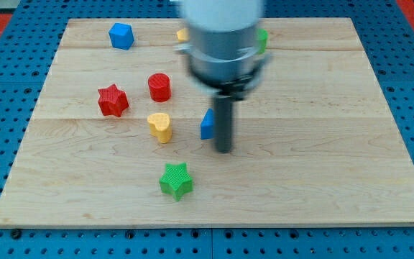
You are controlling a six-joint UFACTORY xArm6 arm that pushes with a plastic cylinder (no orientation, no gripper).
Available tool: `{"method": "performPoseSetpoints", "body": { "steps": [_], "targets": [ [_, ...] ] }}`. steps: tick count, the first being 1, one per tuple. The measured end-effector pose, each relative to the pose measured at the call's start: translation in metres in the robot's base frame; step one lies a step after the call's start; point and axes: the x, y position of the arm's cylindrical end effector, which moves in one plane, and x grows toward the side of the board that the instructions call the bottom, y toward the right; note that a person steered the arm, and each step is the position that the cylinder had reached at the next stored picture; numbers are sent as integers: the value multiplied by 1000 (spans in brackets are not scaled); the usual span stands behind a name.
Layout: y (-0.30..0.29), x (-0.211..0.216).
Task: Move the green circle right to the green star
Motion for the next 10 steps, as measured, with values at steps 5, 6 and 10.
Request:
{"method": "performPoseSetpoints", "body": {
  "steps": [5,6,10],
  "targets": [
    [15,-247],
    [13,-231],
    [14,-245]
  ]
}}
